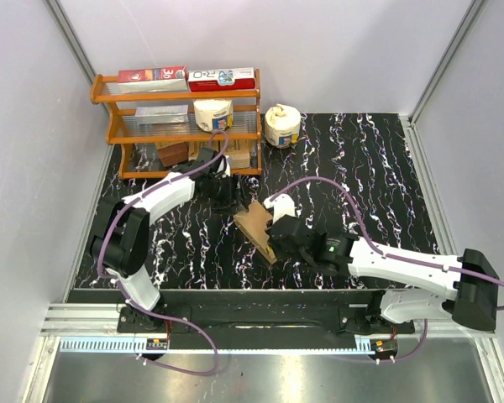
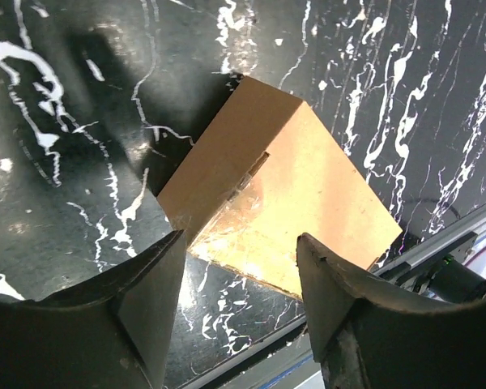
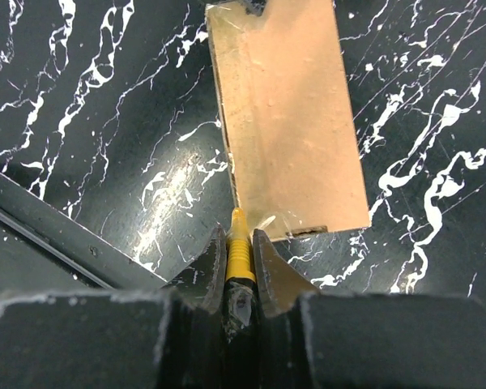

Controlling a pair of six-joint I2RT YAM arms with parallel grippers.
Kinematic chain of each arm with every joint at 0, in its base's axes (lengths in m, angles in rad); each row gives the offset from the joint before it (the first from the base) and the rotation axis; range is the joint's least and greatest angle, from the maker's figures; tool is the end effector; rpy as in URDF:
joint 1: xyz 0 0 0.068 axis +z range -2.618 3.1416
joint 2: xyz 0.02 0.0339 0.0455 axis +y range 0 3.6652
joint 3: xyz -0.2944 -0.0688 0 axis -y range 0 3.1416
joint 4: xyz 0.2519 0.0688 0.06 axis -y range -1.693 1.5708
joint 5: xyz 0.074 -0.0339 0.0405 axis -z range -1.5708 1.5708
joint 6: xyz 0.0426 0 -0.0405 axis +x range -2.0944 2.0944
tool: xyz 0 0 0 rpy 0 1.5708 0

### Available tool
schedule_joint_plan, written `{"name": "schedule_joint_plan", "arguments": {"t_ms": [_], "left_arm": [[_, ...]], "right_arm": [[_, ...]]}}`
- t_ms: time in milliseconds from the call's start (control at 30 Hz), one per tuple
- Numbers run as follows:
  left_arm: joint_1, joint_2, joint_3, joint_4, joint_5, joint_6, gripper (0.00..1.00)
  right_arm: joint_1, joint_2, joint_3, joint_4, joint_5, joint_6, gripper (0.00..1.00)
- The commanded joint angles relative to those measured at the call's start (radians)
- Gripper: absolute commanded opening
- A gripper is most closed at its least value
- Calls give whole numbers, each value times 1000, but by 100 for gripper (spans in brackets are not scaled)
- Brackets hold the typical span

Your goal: Unpack the express box

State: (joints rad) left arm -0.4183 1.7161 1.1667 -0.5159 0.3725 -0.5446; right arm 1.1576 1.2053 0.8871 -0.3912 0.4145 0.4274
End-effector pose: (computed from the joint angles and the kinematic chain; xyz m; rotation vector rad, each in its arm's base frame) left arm 0.3262 -0.1620 0.2250 -0.0401 2.7600 -0.7902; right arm 0.1195 0.2299 0.2930 -0.5947 2.1588 0.4002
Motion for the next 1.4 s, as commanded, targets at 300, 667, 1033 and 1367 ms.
{"name": "schedule_joint_plan", "arguments": {"t_ms": [300, 667, 1033, 1367], "left_arm": [[-68, 85, 208, 212, 59, 2, 61], [-106, 273, 219, 375, 63, -43, 60], [-108, 174, 56, 320, 46, 12, 60], [-115, 19, -137, 330, 84, 38, 58]], "right_arm": [[5, 155, 46, 107, -122, -64, 0], [-4, 140, -19, 51, 81, 96, 0], [-100, 36, -43, -112, 193, 227, 0], [-202, 16, -57, -120, 211, 225, 0]]}}
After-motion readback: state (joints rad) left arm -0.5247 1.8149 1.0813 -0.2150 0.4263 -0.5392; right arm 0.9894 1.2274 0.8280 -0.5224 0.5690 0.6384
